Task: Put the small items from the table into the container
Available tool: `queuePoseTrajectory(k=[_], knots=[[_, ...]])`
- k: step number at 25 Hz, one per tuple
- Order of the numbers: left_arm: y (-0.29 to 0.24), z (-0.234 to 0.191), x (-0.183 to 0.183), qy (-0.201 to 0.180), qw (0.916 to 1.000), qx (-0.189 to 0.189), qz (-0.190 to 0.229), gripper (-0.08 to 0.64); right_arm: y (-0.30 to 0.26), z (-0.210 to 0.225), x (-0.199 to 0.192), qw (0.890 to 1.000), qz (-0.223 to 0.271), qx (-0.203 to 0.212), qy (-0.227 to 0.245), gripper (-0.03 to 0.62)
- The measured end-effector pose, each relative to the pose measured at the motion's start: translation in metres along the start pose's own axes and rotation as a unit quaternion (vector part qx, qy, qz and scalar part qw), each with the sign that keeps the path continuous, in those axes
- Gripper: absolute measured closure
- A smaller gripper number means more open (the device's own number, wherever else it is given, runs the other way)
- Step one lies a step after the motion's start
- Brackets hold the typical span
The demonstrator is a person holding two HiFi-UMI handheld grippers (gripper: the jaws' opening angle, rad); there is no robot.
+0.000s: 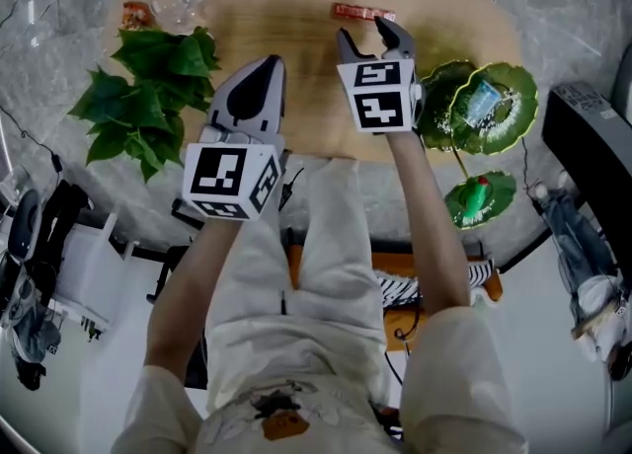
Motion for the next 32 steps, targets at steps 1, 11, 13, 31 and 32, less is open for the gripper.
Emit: queuePoseTrajectory(k=[1, 11, 13, 31, 32], knots=[[0.000, -0.001, -0.001, 0.003, 1.0000, 0.001, 0.000, 0.560, -0.003, 0.000, -0.002, 1.000, -0.002, 0.001, 0.002, 0.379], [-0.007, -0.015, -0.003, 0.018, 0.9998, 0.012, 0.001, 0.560, -0.032, 0.008, -0.016, 0.999, -0.026, 0.006, 0.038, 0.371], [-0.008, -0.016, -0.003, 0.019, 0.9997, 0.012, 0.002, 0.560, -0.036, 0.010, -0.018, 0.998, -0.031, 0.007, 0.046, 0.370], [-0.020, -0.013, -0.009, 0.020, 0.9998, 0.009, -0.005, 0.560, -0.062, 0.024, -0.038, 0.987, -0.076, 0.008, 0.139, 0.362], [-0.020, -0.013, -0.009, 0.020, 0.9997, 0.009, -0.005, 0.560, -0.063, 0.024, -0.039, 0.987, -0.079, 0.011, 0.139, 0.362]])
Point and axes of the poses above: the fingertips, and each gripper's own axes: y backward along the fingers, z to its right, x out of its top, the point moved 2 cm from there along y, backward along the fingers, and after that the axes turned 12 degrees about y, right-handed, at the moved point
